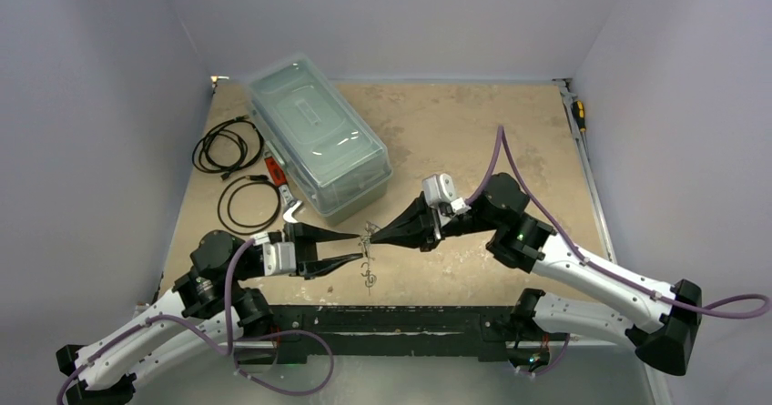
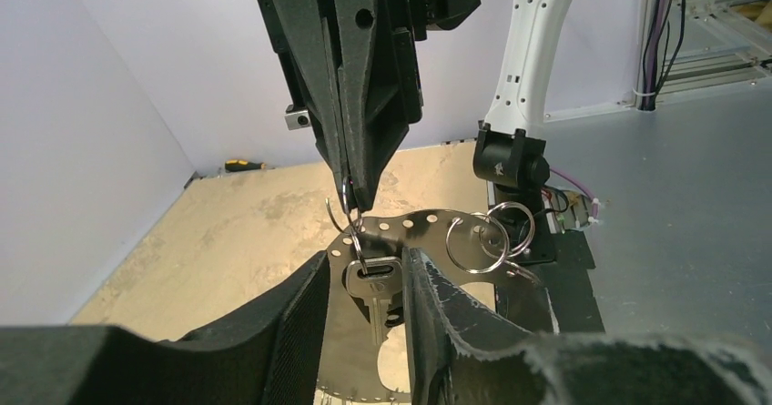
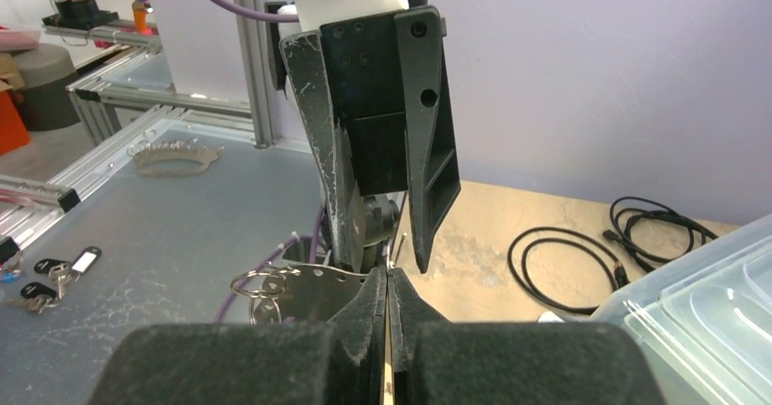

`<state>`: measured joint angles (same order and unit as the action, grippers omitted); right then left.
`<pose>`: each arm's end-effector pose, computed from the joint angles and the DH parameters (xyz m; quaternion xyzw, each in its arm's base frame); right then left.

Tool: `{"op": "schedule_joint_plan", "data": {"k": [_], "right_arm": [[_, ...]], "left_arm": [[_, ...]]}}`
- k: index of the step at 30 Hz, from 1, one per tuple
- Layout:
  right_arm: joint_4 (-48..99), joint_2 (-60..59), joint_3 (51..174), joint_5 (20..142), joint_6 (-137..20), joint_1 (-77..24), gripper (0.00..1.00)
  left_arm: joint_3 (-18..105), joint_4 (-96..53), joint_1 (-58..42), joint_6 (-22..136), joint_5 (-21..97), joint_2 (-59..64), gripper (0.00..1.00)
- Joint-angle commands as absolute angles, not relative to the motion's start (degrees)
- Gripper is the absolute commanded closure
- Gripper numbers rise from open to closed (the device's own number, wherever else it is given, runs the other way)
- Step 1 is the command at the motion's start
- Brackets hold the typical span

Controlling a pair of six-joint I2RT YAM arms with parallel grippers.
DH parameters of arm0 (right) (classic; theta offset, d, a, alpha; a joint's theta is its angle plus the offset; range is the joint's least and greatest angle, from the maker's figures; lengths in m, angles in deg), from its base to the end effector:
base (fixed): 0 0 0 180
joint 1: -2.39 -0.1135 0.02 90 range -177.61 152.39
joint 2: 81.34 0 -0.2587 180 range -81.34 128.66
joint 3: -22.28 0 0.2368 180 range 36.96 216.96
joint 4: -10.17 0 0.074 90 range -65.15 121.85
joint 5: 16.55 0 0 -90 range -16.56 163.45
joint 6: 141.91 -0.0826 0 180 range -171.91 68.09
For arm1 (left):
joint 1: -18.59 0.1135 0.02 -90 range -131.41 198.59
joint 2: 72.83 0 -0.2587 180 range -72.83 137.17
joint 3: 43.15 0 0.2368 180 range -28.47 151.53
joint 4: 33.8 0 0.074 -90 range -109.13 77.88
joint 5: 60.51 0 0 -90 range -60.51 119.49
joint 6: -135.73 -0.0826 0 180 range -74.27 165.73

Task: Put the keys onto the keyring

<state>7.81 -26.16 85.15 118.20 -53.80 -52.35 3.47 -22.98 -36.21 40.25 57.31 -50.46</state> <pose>0.0897 0.2276 0.3807 -0.5256 0.4022 0.5514 0.5078 0.0490 -0.1364 0.3434 0.4652 0.4253 -0.4533 0.6303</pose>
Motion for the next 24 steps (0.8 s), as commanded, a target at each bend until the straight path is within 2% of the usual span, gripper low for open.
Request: {"op": "schedule_joint_plan", "data": {"k": [1,18,24], "right_arm": [[1.9,-26.0,85.0,119.7,-55.2,-52.5,1.0],[-0.7,-24.2,84.3,121.6,-56.4,-53.1,1.0],[-1.5,-24.1,84.3,121.9,-56.7,-53.2,1.0]], "left_arm": [[3.0,-26.0,-36.2,41.3,56.5,-50.7,0.66],[2.1,-27.9,-36.2,42.9,54.8,-51.3,0.73],[2.1,-28.0,-36.2,43.3,54.8,-50.9,0.83]]}}
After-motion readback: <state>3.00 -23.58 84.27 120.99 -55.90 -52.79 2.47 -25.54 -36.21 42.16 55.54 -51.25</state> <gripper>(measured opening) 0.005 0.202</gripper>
